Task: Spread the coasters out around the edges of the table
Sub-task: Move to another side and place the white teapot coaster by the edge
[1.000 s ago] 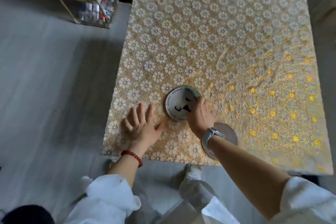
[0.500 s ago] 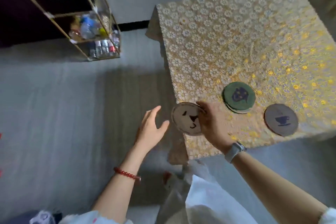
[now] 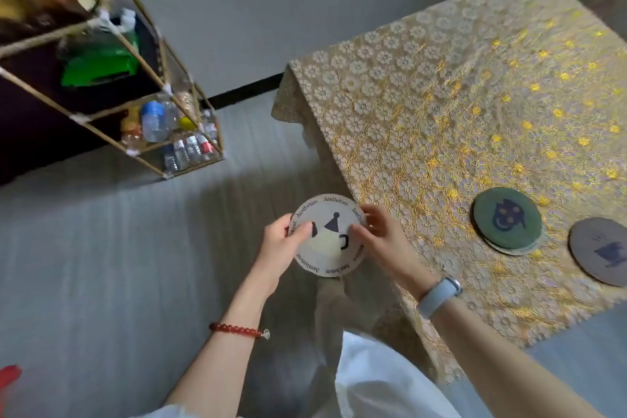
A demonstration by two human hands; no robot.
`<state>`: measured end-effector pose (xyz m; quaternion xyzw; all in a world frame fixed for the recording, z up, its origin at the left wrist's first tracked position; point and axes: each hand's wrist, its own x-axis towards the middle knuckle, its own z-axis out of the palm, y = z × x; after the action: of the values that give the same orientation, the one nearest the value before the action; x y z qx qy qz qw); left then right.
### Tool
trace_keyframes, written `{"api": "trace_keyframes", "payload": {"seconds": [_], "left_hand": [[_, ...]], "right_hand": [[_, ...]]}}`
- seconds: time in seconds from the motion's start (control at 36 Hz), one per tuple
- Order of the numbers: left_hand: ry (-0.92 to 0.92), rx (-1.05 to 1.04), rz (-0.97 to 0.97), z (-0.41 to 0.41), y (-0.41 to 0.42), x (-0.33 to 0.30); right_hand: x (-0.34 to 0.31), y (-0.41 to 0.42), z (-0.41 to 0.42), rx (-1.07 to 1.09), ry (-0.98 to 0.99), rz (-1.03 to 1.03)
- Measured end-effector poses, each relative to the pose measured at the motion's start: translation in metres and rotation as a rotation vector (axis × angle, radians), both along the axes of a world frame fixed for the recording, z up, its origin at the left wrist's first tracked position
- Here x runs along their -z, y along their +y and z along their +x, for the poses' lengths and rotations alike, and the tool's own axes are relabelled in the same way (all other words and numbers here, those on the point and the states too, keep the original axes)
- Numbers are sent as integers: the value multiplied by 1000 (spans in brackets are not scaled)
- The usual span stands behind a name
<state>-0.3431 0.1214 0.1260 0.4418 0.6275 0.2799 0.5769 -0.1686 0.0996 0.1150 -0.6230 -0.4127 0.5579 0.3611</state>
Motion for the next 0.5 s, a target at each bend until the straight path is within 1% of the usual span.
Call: {"api": "trace_keyframes", "payload": {"seconds": [0.08,0.17,0.25,0.39,0.5], "left_hand": [[14,41,-8,5,42,-1],[67,126,-8,19,83,1],[124,269,-38,35,114,7],[353,527,-70,51,153,29],[441,734,-56,56,176,42]], "right_hand": [[11,23,-3,101,41,-82],[13,41,-2,212,53,-94],[18,57,6,388,3,-98],[34,77,26,727,-3,-210],[40,96,37,846,-72,-268]]}}
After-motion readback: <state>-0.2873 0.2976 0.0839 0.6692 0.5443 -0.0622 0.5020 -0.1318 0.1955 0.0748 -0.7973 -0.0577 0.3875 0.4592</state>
